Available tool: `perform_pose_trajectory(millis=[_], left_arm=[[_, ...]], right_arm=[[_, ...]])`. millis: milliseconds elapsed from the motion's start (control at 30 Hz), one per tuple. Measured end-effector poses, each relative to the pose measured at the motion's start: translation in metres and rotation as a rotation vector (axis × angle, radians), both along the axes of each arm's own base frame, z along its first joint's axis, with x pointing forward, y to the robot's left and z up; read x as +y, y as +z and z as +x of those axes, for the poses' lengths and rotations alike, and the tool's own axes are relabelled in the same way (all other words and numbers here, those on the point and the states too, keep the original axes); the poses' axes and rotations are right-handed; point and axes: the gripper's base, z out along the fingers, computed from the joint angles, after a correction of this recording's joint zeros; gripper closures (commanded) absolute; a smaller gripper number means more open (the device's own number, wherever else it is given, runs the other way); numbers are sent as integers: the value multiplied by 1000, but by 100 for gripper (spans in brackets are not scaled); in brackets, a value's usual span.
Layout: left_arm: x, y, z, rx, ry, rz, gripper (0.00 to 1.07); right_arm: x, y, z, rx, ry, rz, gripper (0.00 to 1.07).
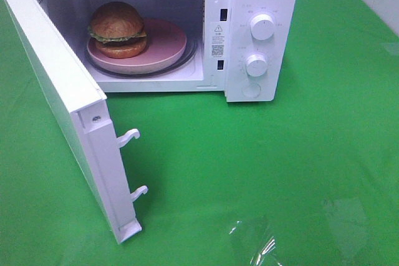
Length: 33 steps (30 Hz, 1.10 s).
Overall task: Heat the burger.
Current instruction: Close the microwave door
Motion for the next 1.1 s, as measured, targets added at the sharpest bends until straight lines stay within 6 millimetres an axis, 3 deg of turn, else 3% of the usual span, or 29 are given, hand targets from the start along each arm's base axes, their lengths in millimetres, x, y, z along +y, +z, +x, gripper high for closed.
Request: perform_pose_trajectory(millis=[367,667,1100], left_arm=[[0,0,0,0,0,0,21],[0,0,0,0,0,0,21],[0,0,0,0,0,0,21]], right_arm=[[-14,9,-32,-172,-114,57,38],[-21,0,-62,-284,-179,45,38],[-21,-5,-73,-319,-164,53,38]])
